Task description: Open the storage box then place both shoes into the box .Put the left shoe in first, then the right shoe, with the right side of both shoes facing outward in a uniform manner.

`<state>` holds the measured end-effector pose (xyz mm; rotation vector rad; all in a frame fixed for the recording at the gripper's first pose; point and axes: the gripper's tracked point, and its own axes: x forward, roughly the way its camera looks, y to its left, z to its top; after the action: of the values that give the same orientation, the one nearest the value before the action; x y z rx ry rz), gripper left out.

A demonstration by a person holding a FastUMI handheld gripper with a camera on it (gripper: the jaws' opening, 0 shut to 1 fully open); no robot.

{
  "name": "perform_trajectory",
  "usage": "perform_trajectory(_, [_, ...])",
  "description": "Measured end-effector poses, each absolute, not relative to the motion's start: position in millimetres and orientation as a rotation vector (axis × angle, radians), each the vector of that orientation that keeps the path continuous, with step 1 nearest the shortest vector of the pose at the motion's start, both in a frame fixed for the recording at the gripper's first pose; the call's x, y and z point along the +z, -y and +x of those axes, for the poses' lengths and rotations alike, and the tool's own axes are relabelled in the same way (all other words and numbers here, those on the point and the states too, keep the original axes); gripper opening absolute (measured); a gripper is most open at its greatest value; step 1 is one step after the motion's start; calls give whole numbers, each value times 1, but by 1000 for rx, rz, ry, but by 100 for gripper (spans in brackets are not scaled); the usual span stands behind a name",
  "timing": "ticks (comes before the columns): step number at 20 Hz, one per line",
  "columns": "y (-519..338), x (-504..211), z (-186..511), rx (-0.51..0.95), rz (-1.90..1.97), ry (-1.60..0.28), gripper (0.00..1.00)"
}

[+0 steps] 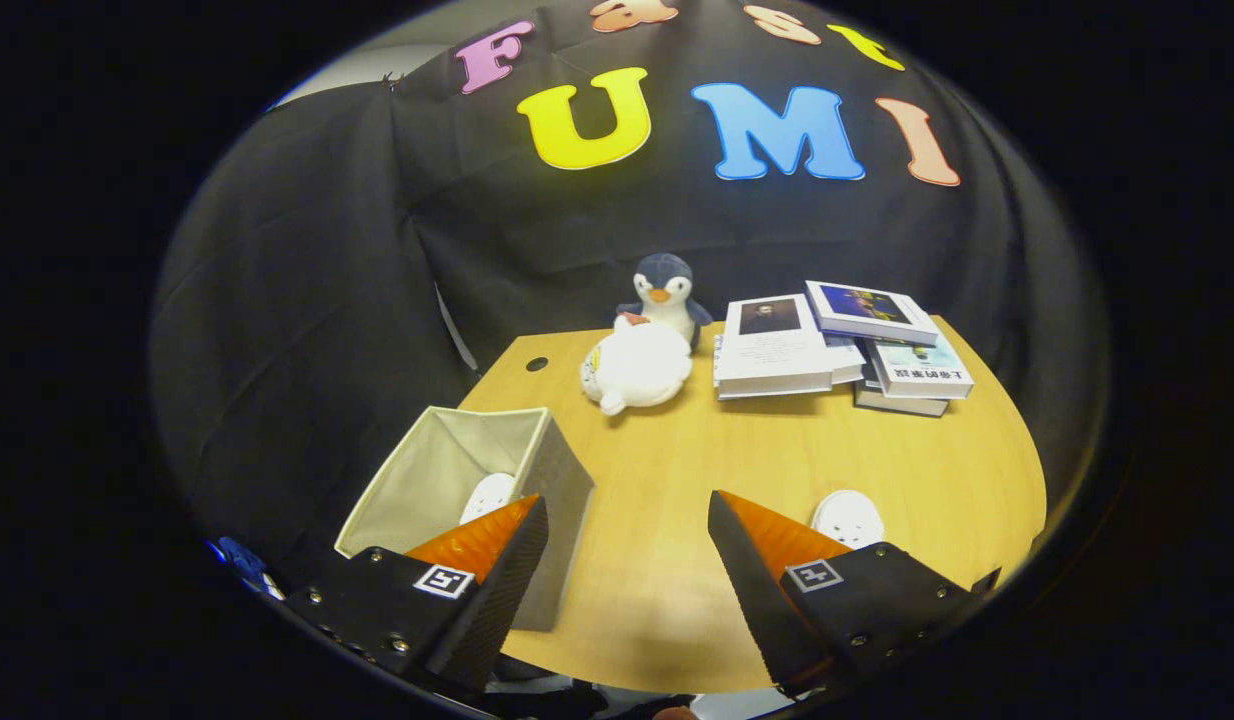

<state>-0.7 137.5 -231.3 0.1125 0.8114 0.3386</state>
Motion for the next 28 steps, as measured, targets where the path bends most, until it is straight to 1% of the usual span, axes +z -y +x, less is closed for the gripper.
perform_trajectory(9, [-35,-264,-10,175,128,-876,98])
perform_trajectory(13, [3,-286,-15,126,99,-910,98])
perform_trajectory(20, [47,-332,-25,78,44,-1004,98])
perform_trajectory(28, [68,-384,-44,66,-18,-1142,98])
